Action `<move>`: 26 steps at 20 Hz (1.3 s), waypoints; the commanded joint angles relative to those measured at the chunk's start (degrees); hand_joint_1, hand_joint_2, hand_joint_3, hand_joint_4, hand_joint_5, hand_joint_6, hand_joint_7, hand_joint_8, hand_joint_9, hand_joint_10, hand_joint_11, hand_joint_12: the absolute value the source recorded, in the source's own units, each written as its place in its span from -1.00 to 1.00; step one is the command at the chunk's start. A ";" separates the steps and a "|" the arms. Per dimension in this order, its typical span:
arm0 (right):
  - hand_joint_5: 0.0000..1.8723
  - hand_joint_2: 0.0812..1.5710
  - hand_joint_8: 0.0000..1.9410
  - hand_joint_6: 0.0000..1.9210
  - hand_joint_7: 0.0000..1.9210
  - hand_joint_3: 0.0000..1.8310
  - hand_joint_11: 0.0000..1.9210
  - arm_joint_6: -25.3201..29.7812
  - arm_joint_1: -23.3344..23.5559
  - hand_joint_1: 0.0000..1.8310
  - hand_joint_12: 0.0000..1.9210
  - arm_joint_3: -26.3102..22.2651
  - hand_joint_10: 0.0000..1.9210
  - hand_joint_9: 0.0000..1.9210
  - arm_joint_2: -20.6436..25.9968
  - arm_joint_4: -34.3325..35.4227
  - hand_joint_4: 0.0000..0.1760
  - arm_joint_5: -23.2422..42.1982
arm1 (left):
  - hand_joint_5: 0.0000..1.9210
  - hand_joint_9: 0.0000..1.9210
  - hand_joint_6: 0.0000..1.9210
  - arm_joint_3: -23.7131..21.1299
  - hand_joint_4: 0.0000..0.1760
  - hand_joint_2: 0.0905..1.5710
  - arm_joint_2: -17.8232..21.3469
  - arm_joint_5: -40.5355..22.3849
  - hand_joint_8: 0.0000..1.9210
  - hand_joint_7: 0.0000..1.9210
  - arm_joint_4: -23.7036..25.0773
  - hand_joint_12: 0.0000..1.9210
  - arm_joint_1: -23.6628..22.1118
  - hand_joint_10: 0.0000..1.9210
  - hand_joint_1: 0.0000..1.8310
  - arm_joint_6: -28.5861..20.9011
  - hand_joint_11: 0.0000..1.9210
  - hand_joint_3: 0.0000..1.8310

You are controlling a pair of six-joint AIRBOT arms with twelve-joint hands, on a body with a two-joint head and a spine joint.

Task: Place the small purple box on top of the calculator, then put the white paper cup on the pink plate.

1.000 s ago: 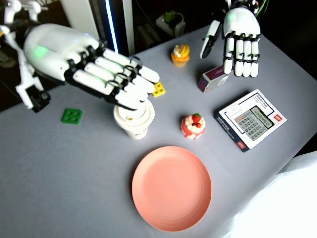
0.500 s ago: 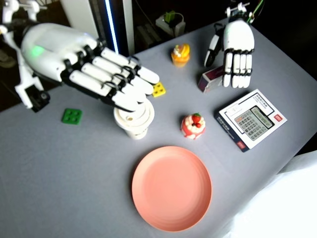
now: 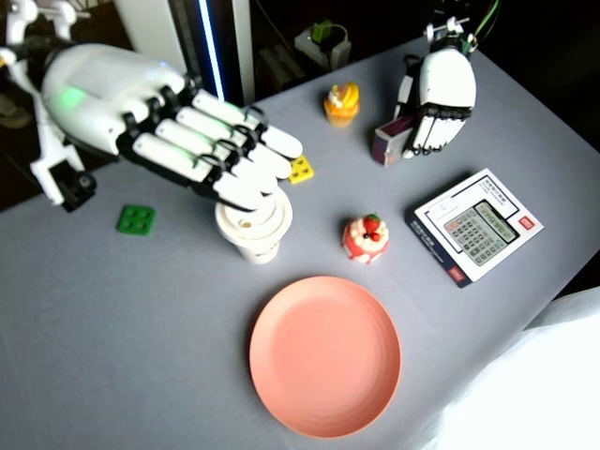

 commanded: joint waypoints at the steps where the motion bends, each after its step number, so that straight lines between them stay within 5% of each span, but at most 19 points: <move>1: -1.00 0.59 -1.00 -1.00 -1.00 -0.99 -1.00 -0.25 0.58 -0.69 -1.00 0.06 -1.00 -1.00 -0.08 0.30 -1.00 7.77 | -0.20 -0.04 0.11 -0.21 -1.00 0.53 0.33 -8.83 0.59 -0.15 0.38 1.00 -1.32 1.00 0.33 0.31 0.08 -1.00; 4: -1.00 0.59 -1.00 -1.00 -1.00 -0.99 -1.00 -0.25 0.60 -0.71 -1.00 0.10 -1.00 -1.00 -0.16 0.30 -1.00 7.81 | -0.20 0.06 0.27 0.35 -1.00 0.52 0.67 -12.01 0.45 -0.16 -2.00 1.00 -4.45 1.00 0.33 2.81 0.19 -1.00; 6: -1.00 0.61 -1.00 -1.00 -1.00 -0.98 -1.00 -0.25 0.60 -0.69 -1.00 0.14 -1.00 -1.00 -0.39 0.49 -1.00 8.02 | -0.14 0.05 0.02 2.12 -1.00 0.49 -0.64 -12.39 0.48 -0.08 -4.91 1.00 -6.75 0.90 0.35 4.28 0.14 -1.00; 8: -1.00 0.61 -1.00 -1.00 -1.00 -0.98 -1.00 -0.25 0.59 -0.67 -1.00 0.26 -1.00 -1.00 -0.58 0.51 -1.00 8.06 | -0.14 -0.03 0.05 4.58 -1.00 0.47 -2.07 -11.06 0.41 -0.05 -7.24 1.00 -9.14 0.72 0.35 4.28 0.04 -1.00; 11: -1.00 0.63 -1.00 -1.00 -1.00 -0.98 -1.00 -0.25 0.61 -0.66 -1.00 0.43 -1.00 -1.00 -0.94 0.51 -1.00 8.06 | -0.18 0.00 0.28 8.41 -1.00 0.50 -4.04 -7.53 0.38 -0.15 -10.41 1.00 -12.81 0.93 0.33 4.32 0.13 -1.00; 12: -1.00 0.63 -1.00 -1.00 -1.00 -0.98 -1.00 -0.25 0.61 -0.67 -1.00 0.43 -1.00 -1.00 -1.00 0.51 -1.00 8.05 | -0.16 -0.09 0.11 9.78 -1.00 0.50 -4.81 -5.87 0.48 -0.11 -11.75 1.00 -14.00 0.83 0.34 4.69 -0.01 -1.00; 14: -1.00 0.62 -1.00 -1.00 -1.00 -0.99 -1.00 -0.25 0.48 -0.66 -1.00 0.44 -1.00 -1.00 -1.06 0.51 -1.00 8.02 | -0.15 -0.21 0.14 13.22 -1.00 0.50 -6.98 -1.72 0.45 -0.13 -14.59 0.81 -16.38 0.42 0.31 5.12 -0.30 -1.00; 17: -1.00 0.61 -1.00 -1.00 -1.00 -0.99 -1.00 -0.25 0.46 -0.66 -1.00 0.51 -1.00 -1.00 -1.13 0.50 -1.00 7.87 | -0.17 -0.28 0.19 16.40 -1.00 0.53 -9.26 2.14 0.44 -0.24 -18.42 0.77 -18.60 0.64 0.45 7.09 -0.53 -1.00; 20: -1.00 0.62 -1.00 -1.00 -1.00 -0.99 -1.00 -0.24 0.34 -0.67 -1.00 0.54 -1.00 -1.00 -1.36 0.51 -1.00 7.79 | -0.19 -0.27 0.21 20.38 -1.00 0.53 -12.59 7.91 0.41 -0.21 -23.07 0.76 -22.02 0.63 0.45 12.13 -0.54 -1.00; 21: -1.00 0.62 -1.00 -1.00 -1.00 -0.99 -1.00 -0.24 0.31 -0.65 -1.00 0.53 -1.00 -1.00 -1.39 0.53 -1.00 7.77 | -0.30 -0.23 0.35 21.62 -1.00 0.56 -13.66 9.75 0.44 -0.16 -24.17 0.72 -23.07 0.35 0.32 13.60 -0.37 -1.00; 22: -1.00 0.61 -1.00 -1.00 -1.00 -1.00 -1.00 -0.24 0.27 -0.66 -1.00 0.53 -1.00 -1.00 -1.41 0.53 -1.00 7.77 | -0.41 -0.29 0.48 22.90 -1.00 0.59 -14.88 12.01 0.47 -0.15 -26.15 0.74 -24.33 0.22 0.30 16.61 -0.46 -1.00; 23: -1.00 0.61 -1.00 -1.00 -1.00 -1.00 -1.00 -0.24 0.27 -0.65 -1.00 0.54 -1.00 -1.00 -1.47 0.53 -1.00 7.77 | -0.58 -0.39 -0.18 23.92 -1.00 0.58 -15.91 14.02 0.51 -0.26 -28.99 0.74 -25.24 0.07 0.38 20.85 -0.63 -1.00; 25: -1.00 0.61 -1.00 -1.00 -1.00 -1.00 -1.00 -0.24 0.27 -0.65 -1.00 0.56 -1.00 -1.00 -1.49 0.52 -1.00 7.77 | -0.66 -0.65 -0.77 24.83 -1.00 0.54 -16.72 15.24 -0.64 -0.61 -31.47 0.63 -25.64 -0.33 0.15 23.59 -0.92 -1.00; 26: -1.00 0.61 -1.00 -1.00 -1.00 -1.00 -1.00 -0.24 0.27 -0.63 -1.00 0.56 -1.00 -1.00 -1.49 0.53 -1.00 7.77 | -0.71 -0.71 -0.91 25.13 -1.00 0.51 -16.86 15.64 -0.89 -0.66 -31.91 0.42 -25.65 -0.63 0.04 23.82 -0.99 -1.00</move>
